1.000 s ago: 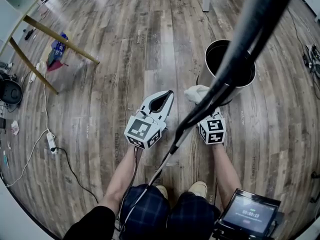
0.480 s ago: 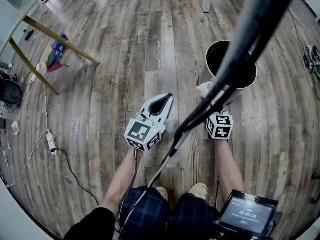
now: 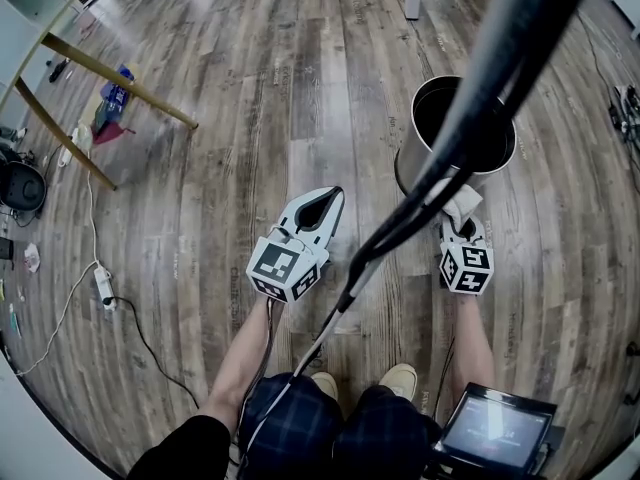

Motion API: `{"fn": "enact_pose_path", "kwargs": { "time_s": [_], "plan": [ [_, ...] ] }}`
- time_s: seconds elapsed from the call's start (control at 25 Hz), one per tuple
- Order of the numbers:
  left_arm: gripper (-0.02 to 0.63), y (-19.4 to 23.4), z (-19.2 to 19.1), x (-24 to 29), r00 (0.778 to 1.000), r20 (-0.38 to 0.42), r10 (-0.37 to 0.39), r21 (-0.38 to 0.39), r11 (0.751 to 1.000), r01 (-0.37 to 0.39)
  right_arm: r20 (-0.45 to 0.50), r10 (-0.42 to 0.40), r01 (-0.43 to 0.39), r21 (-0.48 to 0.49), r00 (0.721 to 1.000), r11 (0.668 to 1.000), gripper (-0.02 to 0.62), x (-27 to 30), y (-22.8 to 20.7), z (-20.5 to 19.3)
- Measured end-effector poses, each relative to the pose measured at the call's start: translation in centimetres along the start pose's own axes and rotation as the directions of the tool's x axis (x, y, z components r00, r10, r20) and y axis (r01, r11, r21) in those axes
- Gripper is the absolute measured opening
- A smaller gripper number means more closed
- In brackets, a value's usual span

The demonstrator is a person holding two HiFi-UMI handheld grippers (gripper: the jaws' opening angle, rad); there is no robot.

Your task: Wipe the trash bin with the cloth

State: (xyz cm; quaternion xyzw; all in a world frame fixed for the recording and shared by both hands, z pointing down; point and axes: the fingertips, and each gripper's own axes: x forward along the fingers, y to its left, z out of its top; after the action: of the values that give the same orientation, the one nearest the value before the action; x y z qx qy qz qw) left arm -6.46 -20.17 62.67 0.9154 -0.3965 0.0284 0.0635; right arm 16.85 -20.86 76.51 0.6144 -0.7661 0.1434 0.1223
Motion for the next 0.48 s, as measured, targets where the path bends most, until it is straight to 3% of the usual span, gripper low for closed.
{"fn": "enact_pose_path", "kwargs": {
  "time_s": [0.48],
  "plan": [
    [-0.003, -0.2, 0.2, 0.3, 1.0, -0.002, -0.003, 0.013, 1.0, 0.003, -0.006, -0.138, 0.138, 0.016, 0.99, 0.99, 0.092, -1.6, -7.9, -0.3]
  ]
}}
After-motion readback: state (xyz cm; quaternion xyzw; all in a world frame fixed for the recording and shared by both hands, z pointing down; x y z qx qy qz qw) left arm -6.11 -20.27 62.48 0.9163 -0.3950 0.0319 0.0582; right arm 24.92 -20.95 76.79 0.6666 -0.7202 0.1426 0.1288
